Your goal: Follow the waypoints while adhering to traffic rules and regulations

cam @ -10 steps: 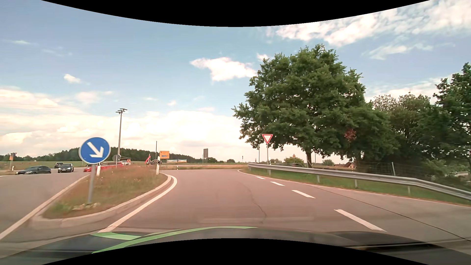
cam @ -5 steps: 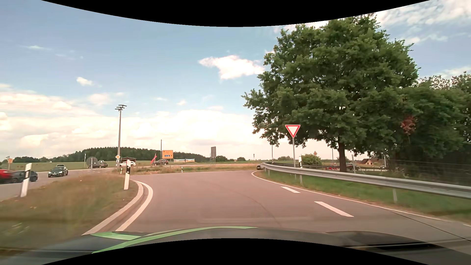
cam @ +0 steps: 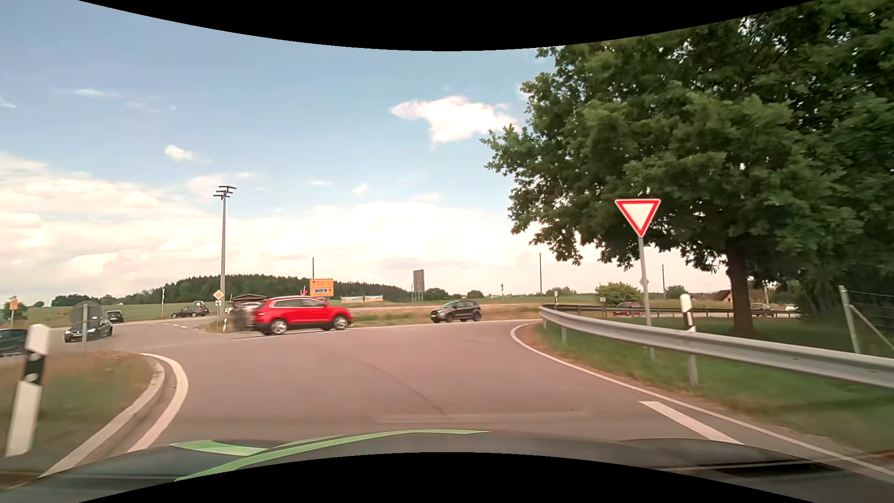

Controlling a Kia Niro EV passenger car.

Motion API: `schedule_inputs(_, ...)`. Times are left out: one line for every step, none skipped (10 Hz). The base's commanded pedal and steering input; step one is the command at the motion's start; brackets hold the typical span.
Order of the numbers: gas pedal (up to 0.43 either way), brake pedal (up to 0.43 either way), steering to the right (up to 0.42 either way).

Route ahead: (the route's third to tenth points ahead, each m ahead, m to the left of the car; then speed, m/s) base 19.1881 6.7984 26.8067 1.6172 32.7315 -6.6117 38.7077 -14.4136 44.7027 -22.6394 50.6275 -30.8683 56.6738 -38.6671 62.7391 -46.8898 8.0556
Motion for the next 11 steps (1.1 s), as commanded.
schedule_inputs(0.000,0.220,-0.041)
schedule_inputs(0.000,0.220,-0.037)
schedule_inputs(0.000,0.220,-0.033)
schedule_inputs(0.000,0.220,-0.029)
schedule_inputs(0.000,0.220,-0.023)
schedule_inputs(0.000,0.220,-0.023)
schedule_inputs(0.000,0.226,-0.022)
schedule_inputs(0.000,0.226,-0.018)
schedule_inputs(0.000,0.226,-0.014)
schedule_inputs(0.000,0.226,-0.009)
schedule_inputs(0.000,0.226,-0.005)
